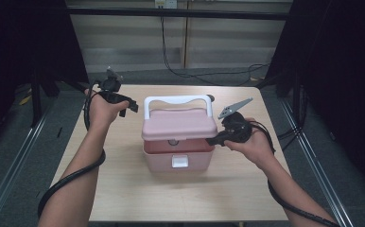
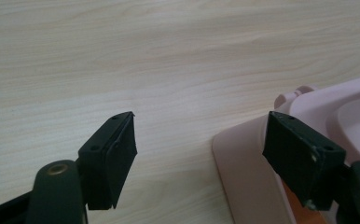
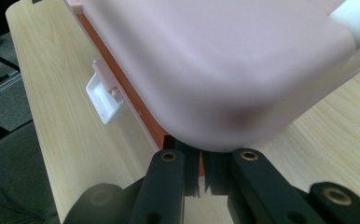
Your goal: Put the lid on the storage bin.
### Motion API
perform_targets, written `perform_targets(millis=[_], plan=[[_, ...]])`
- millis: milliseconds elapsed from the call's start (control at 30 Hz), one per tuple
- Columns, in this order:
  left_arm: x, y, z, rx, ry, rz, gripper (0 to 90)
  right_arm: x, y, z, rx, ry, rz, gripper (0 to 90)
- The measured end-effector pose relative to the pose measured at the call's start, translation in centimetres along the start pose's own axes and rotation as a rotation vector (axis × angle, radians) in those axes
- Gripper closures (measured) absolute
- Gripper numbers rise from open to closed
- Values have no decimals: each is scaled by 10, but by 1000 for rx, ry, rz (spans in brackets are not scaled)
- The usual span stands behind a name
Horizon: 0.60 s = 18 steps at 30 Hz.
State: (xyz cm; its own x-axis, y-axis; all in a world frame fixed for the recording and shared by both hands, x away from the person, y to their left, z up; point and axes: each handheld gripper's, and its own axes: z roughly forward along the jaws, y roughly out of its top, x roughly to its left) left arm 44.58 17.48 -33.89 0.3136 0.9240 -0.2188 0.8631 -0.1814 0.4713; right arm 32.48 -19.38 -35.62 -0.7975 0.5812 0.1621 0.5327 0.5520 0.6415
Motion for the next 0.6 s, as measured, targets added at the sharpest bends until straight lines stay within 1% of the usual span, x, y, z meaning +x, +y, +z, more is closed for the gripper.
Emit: perform_targets(millis=[100, 267, 300, 333, 367, 400, 600], plan=[[0, -2, 2, 5, 2, 4, 251, 1, -2, 1, 2, 0, 4, 858], [1, -4, 5, 11, 4, 1, 253, 3, -4, 2, 10, 2, -3, 856], [1, -4, 5, 13, 2, -2, 253, 4, -4, 2, 11, -3, -6, 856], [1, -5, 6, 13, 2, -6, 253, 4, -4, 2, 10, 5, -6, 852], [2, -5, 6, 15, 4, 1, 253, 5, -5, 2, 14, 1, -13, 850], [2, -5, 6, 16, 3, -1, 253, 5, -5, 2, 12, 1, -14, 850], [3, -7, 6, 11, 2, -6, 253, 7, -7, 4, 20, 1, -12, 846]])
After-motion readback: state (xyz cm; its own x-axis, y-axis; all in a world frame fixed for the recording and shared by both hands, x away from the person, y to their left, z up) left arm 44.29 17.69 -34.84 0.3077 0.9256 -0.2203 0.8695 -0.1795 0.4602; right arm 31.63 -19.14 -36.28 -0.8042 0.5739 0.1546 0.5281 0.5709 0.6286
